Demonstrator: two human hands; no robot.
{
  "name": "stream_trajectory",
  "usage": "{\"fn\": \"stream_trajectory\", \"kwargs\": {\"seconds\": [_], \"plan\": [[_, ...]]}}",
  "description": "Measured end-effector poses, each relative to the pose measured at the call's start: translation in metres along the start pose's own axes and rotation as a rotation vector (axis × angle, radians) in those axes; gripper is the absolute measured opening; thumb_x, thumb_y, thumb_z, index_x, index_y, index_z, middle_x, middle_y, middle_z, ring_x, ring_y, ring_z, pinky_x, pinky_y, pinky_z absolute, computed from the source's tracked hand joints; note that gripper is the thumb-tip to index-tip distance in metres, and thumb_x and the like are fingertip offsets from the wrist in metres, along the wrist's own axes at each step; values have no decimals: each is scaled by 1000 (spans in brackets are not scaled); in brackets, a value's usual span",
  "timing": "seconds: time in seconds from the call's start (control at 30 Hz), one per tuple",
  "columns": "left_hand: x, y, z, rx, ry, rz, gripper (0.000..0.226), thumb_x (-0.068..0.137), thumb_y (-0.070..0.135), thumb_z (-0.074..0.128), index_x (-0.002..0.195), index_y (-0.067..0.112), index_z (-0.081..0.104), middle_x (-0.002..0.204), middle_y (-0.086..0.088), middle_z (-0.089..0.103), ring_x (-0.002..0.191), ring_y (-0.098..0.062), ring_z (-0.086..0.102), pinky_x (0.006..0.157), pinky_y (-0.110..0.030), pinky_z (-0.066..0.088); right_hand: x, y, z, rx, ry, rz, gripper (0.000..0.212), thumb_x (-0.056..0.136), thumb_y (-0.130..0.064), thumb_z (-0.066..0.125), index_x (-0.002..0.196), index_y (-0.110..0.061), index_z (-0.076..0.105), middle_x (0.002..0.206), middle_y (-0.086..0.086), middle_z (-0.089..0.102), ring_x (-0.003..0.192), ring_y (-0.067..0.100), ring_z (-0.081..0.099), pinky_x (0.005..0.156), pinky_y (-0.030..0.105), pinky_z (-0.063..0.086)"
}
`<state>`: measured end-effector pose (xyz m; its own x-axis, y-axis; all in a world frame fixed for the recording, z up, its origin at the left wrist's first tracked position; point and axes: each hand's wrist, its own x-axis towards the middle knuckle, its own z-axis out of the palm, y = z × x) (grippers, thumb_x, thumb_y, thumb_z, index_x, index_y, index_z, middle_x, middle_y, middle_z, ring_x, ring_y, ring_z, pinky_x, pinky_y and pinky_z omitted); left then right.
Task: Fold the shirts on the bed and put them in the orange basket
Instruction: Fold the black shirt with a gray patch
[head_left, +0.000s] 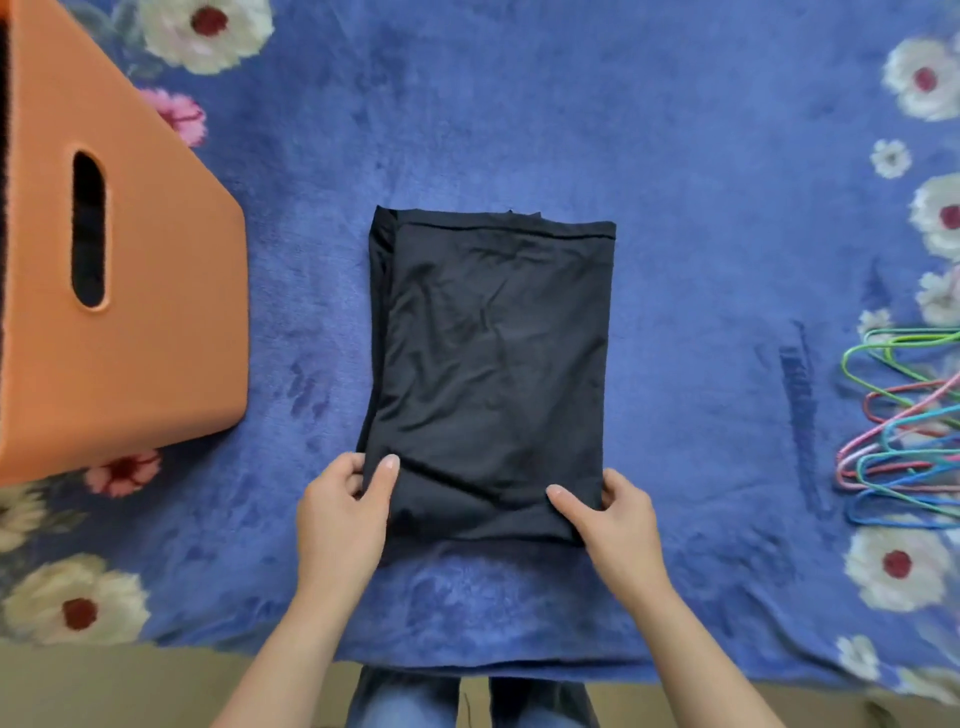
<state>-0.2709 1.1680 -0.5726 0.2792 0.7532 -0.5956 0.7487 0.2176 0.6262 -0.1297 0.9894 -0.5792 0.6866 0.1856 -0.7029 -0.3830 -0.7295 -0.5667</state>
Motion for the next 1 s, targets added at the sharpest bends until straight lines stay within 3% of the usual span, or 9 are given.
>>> {"fn": "stream_trajectory", "kwargs": {"seconds": [0.1,0.2,0.27,0.4,0.53,0.67,0.77,0.87,1.0], "plan": [[0,-4,-1,119,30,5,18,91,23,60,74,19,55,65,0,62,70,-25,58,64,-34,40,5,2,-4,-159,-5,24,45,66,-49,75,80,-9,61,78,11,68,68,15,59,67,40,51],[6,1,-4,177,-36,-37,18,88,18,61,76,27,51,59,5,58,71,-19,57,64,-29,39,12,-3,-14,-197,-153,89,31,68,-35,81,89,-20,63,84,-7,72,81,9,66,77,34,55],[18,17,-6,153,-9,-28,10,85,22,62,93,21,56,60,5,61,83,-24,58,70,-34,37,13,-12,-19,-231,-313,142,44,64,-26,84,100,-25,58,96,-14,70,91,5,65,82,29,54],[56,62,9,138,-14,107,35,84,40,65,110,25,47,79,8,61,89,-16,49,75,-26,28,21,-19,-19,-429,-371,159,54,65,-18,81,108,-26,49,105,-12,62,96,8,60,87,31,51],[99,81,30,149,66,251,35,94,35,53,115,7,51,101,-7,64,101,-29,53,78,-32,35,28,-26,-21,-522,-429,199,61,62,-21,84,113,-25,49,109,-8,61,96,13,61,88,33,52],[100,80,35,171,134,243,36,98,28,46,128,10,42,122,-11,55,106,-27,48,78,-31,32,28,-51,-38,-865,-432,262,40,69,-27,80,94,-18,49,92,-4,57,77,17,55,69,28,47],[86,78,40,345,294,581,47,91,15,51,135,7,38,132,-16,42,120,-28,36,93,-43,30,34,-78,-36,-764,4,26,23,86,-25,60,103,-15,50,94,1,57,88,25,54,67,32,39],[73,65,61,605,186,914,52,91,26,44,140,10,34,146,-11,27,136,-25,27,109,-43,17,52,-98,-2,-499,393,-485,35,93,-16,49,128,-9,52,126,7,58,119,25,51,91,33,40],[82,27,63,932,85,830,64,95,43,29,149,10,24,157,-14,16,144,-27,12,116,-40,2,92,-82,38,-859,234,-758,59,97,-38,34,150,-14,25,157,8,21,146,25,15,117,39,8]]}}
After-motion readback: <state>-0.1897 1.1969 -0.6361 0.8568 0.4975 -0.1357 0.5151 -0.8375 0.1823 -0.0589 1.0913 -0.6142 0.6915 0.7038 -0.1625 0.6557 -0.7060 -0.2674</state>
